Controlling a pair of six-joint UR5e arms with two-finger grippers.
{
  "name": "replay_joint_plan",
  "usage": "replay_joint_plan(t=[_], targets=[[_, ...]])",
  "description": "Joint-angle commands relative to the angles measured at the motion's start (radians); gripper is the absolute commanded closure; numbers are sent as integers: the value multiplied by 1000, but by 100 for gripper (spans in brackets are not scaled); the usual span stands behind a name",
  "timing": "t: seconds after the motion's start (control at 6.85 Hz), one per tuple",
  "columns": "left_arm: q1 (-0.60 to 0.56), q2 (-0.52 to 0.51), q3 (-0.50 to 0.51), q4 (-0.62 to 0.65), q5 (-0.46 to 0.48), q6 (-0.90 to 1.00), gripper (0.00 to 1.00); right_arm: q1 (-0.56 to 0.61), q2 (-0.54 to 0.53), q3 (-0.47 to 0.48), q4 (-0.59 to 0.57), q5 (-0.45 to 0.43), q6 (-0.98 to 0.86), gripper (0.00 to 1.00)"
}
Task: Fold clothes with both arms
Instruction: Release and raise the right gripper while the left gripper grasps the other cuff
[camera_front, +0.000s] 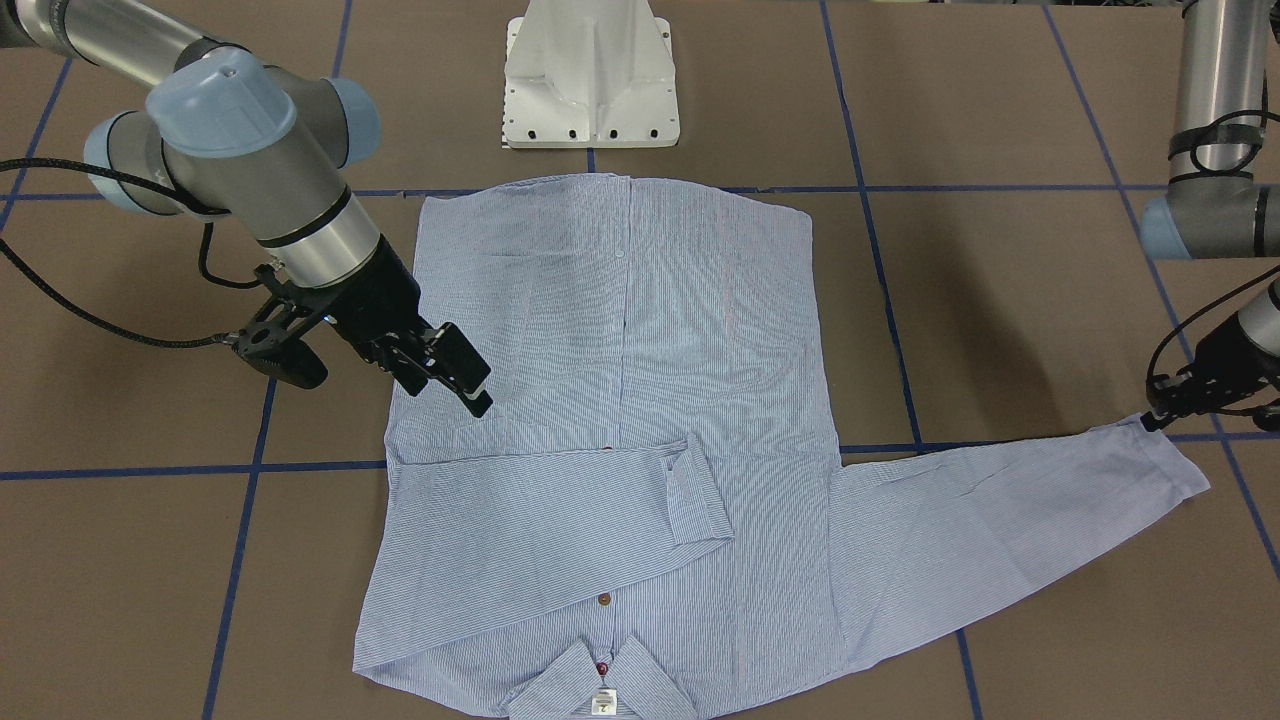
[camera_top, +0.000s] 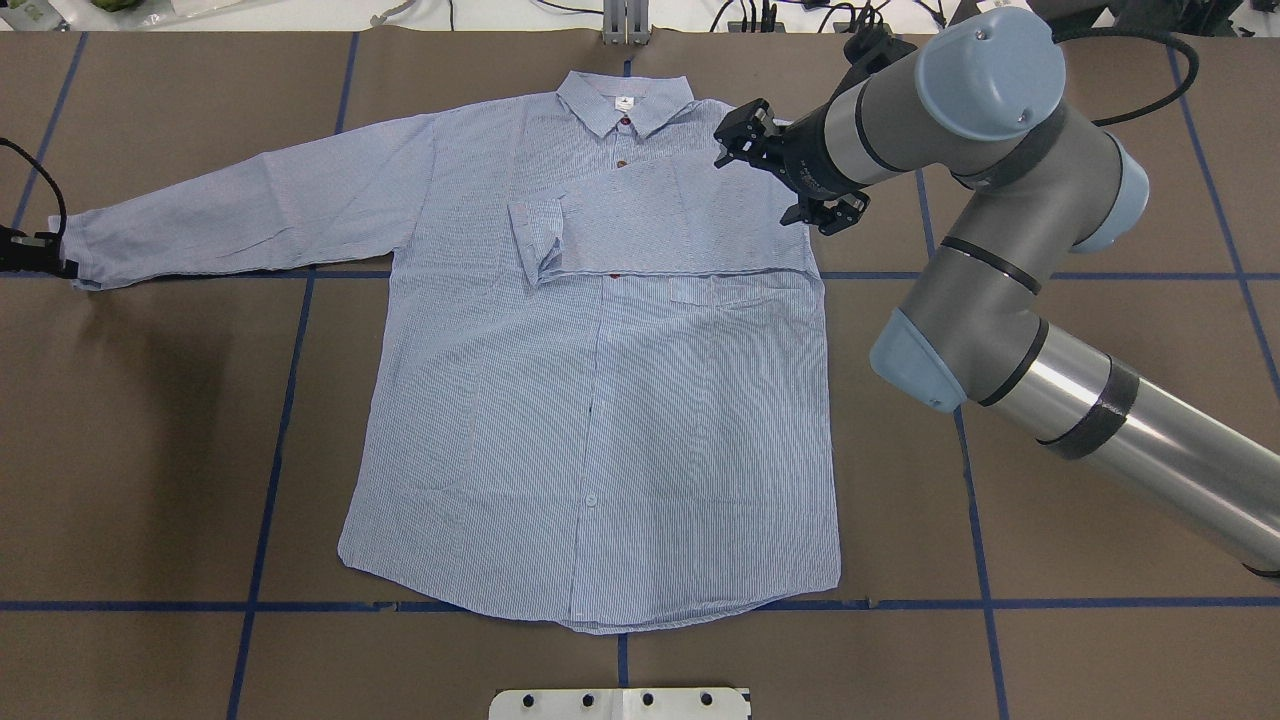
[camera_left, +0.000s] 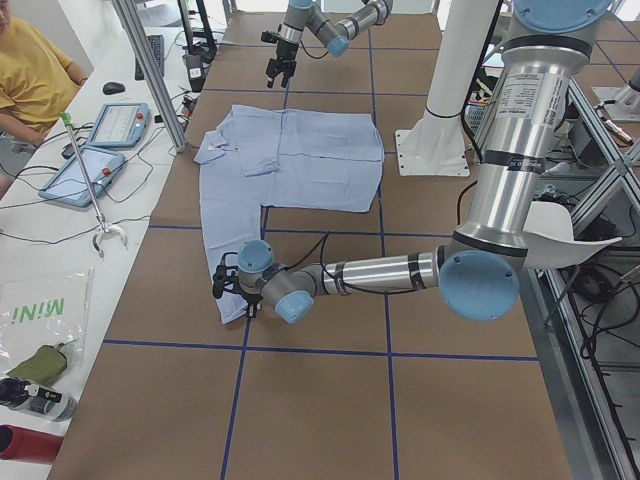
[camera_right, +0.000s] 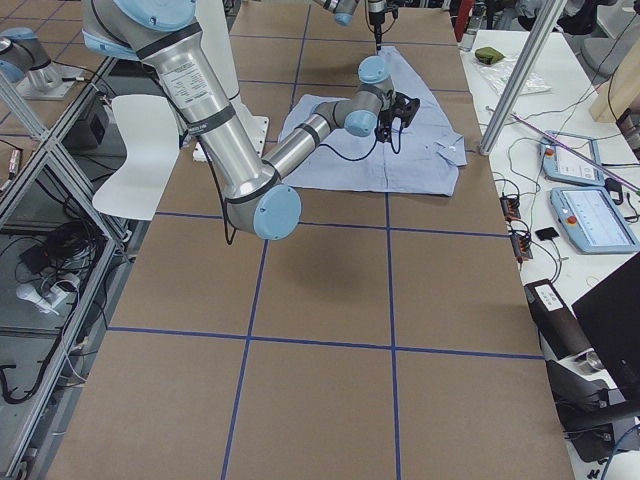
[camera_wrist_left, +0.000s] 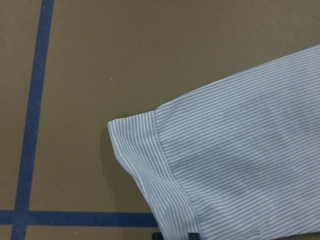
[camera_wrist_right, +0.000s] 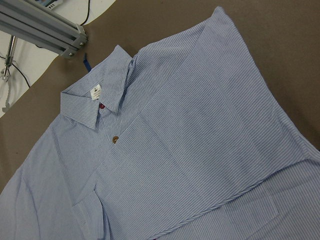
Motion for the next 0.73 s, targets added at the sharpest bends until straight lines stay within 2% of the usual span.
replay_joint_plan(t=[0.0,0.29,0.58], targets=[[-2,-6,-127,17,-83,-10,100,-1,-7,-2,-1,1,-1,0],[10,-125,-253,169,-79,-81,100,26,-59,26,0,9,-62,0],[152,-301,-298,247,-72,-330,100,95,-120,29,2,67,-175,0]])
